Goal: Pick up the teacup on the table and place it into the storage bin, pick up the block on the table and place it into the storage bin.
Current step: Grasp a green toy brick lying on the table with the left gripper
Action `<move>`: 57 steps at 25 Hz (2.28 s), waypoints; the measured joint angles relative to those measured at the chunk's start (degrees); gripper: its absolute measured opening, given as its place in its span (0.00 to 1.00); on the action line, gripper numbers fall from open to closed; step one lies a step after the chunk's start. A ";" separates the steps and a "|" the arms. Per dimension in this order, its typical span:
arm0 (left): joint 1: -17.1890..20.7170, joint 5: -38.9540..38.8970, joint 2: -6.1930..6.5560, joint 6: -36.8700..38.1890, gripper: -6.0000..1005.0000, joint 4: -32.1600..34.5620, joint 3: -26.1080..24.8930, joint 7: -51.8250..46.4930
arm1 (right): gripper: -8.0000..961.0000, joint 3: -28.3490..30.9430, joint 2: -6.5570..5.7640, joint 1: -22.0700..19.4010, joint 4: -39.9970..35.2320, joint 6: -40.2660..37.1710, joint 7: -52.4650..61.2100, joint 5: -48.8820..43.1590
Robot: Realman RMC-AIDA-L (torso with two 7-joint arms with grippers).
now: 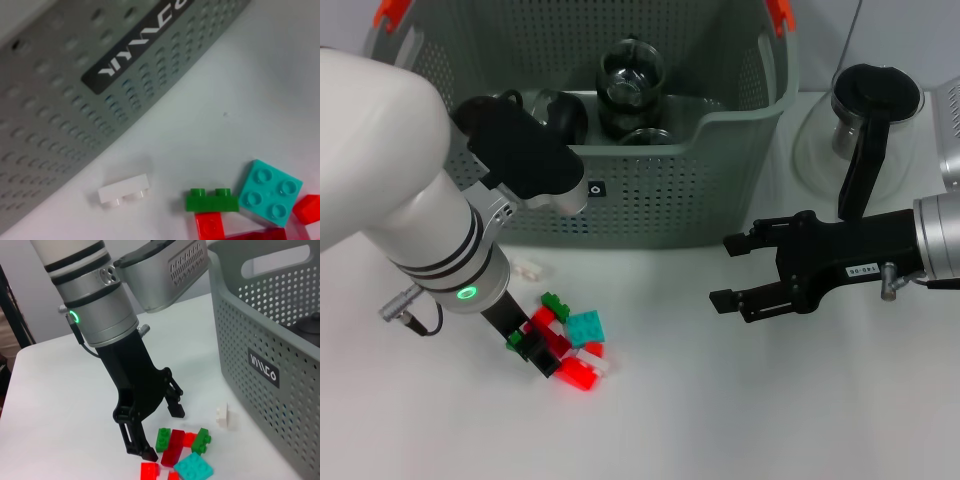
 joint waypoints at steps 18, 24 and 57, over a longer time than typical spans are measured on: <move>0.17 0.00 -0.09 0.26 0.71 -0.22 0.14 -0.33 | 0.89 0.06 0.11 0.00 -0.02 0.09 -0.37 0.09; -0.05 0.00 -0.06 0.08 0.69 -0.84 0.14 -0.33 | 0.89 0.34 0.09 -0.01 0.00 0.09 -0.48 -0.07; -1.23 0.00 0.09 -0.11 0.44 -2.37 -0.37 -0.24 | 0.89 0.59 0.18 -0.09 -0.18 0.92 -0.52 0.18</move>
